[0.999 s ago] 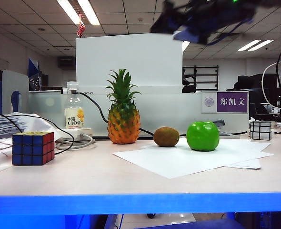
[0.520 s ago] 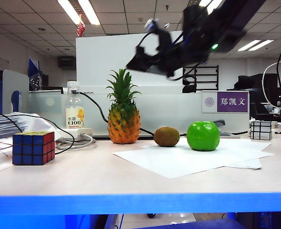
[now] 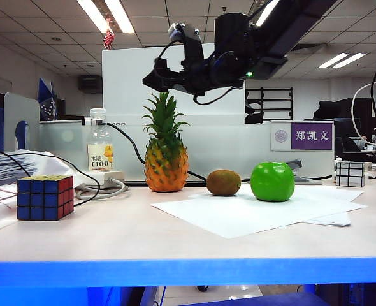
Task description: Arrange all the fruits from large to small from left to right in a row.
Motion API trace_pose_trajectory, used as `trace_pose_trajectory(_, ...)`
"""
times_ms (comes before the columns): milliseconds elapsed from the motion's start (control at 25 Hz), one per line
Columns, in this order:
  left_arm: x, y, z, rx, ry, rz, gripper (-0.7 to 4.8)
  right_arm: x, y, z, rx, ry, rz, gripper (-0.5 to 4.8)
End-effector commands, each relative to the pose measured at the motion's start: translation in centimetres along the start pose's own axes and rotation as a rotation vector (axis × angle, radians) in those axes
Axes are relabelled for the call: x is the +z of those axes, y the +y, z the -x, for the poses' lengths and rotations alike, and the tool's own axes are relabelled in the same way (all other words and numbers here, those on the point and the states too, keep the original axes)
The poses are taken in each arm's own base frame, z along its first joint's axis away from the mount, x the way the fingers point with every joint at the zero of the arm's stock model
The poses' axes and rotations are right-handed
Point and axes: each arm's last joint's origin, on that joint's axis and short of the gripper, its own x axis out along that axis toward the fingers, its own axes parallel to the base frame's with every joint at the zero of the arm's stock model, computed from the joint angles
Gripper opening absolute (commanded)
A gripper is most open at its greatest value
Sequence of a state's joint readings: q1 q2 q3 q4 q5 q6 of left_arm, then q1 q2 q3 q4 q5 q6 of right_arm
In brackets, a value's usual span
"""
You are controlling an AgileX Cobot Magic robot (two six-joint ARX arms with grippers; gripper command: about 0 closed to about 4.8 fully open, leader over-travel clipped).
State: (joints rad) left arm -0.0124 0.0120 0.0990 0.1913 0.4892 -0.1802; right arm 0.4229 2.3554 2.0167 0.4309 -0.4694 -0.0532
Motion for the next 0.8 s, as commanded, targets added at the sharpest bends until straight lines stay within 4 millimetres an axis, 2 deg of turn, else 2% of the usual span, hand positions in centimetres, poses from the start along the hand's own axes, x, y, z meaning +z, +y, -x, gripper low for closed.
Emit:
trace_pose_trajectory(40,0.3,-0.1,0.0,-0.011,-0.024,-0.009,0.22,0.0,-0.3,-0.8,-0.03,0.02,-0.005,4.79)
trace_pose_trajectory(600,0.4,-0.1,0.0,-0.011,-0.032,-0.014,0.23,-2.5,-0.7,-1.5,-0.077,0.075,-0.03,4.79)
trace_pose_trajectory(640,0.4,-0.1,0.0,-0.011,-0.033,-0.014,0.23,-2.6,-0.7,-1.5,-0.078,0.076,-0.029,4.49)
trace_pose_trajectory(759,0.4,-0.1,0.0,-0.011,-0.032,-0.014,0.23,-2.5,-0.7,-1.5,-0.079,0.069,-0.026,-0.18)
trace_pose_trajectory(799,0.4,-0.1,0.0,-0.011,-0.032,-0.014,0.23,-2.4,-0.7,-1.5,-0.08,0.062,-0.025,0.07)
